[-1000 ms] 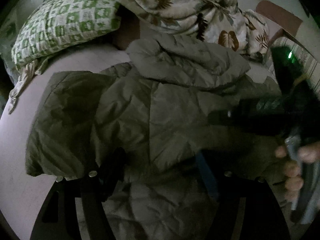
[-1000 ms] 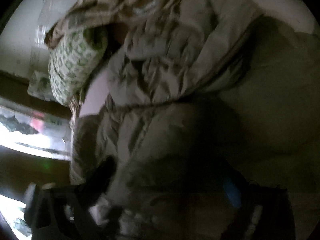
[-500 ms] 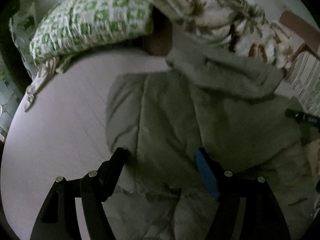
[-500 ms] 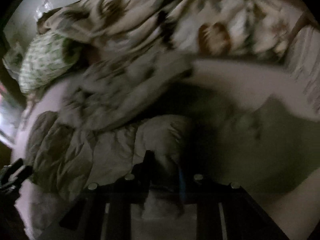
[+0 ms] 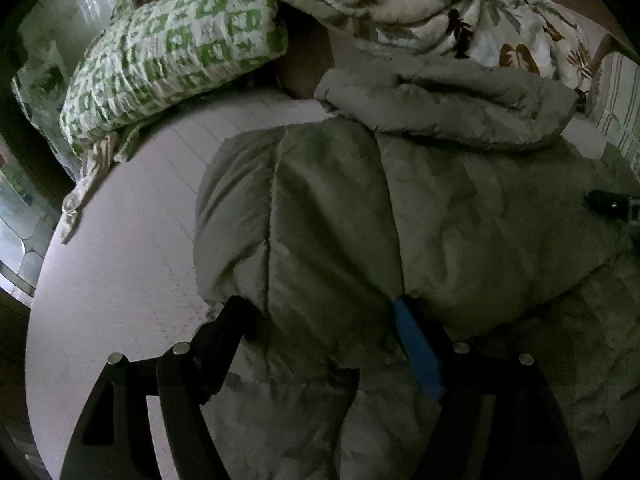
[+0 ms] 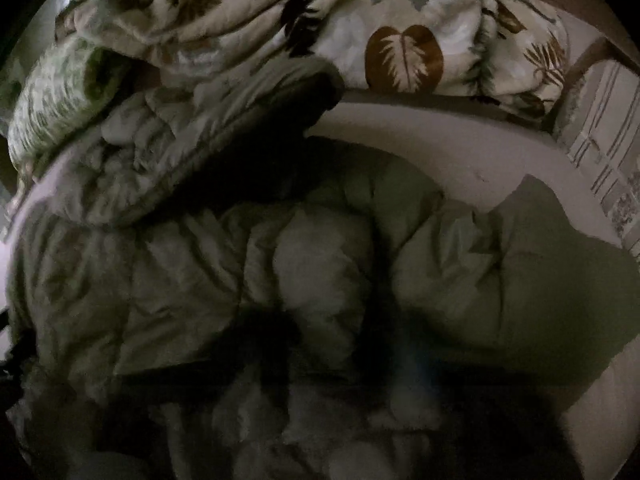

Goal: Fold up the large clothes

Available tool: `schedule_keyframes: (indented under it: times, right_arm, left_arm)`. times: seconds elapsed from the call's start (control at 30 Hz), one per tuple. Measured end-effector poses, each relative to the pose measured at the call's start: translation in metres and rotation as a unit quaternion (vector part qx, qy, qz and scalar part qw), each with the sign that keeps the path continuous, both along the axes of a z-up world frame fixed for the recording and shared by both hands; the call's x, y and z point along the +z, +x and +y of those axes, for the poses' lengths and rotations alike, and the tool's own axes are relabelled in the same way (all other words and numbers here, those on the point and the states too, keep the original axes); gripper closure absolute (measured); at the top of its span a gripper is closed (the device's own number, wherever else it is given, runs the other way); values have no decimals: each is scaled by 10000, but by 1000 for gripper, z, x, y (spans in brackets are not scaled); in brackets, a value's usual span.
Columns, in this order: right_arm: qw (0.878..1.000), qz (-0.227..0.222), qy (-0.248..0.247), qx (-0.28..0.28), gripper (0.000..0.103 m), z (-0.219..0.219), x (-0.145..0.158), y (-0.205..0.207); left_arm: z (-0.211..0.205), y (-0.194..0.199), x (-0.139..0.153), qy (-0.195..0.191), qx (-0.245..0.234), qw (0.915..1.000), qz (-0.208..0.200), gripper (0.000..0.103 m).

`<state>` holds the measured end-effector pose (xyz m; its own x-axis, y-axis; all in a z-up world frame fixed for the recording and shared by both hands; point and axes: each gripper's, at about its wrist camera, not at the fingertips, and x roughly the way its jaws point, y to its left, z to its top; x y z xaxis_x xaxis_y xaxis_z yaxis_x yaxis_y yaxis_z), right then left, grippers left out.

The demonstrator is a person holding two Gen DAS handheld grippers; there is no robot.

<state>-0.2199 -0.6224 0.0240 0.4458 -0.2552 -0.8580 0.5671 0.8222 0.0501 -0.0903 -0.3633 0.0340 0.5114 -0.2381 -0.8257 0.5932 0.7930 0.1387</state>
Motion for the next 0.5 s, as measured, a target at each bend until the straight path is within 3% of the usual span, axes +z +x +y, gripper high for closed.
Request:
schedule_keyframes:
  times: [0.3,0.5]
  right_arm:
    - [9989,4,447,133,0,19,22,-39]
    - [9966,500,329,565,0,42,2,-53]
  left_arm:
    - [-1,-31,16,-88,-140,9998,-125,27]
    - [-3,-47,17,-63,-202,9997,-102,26]
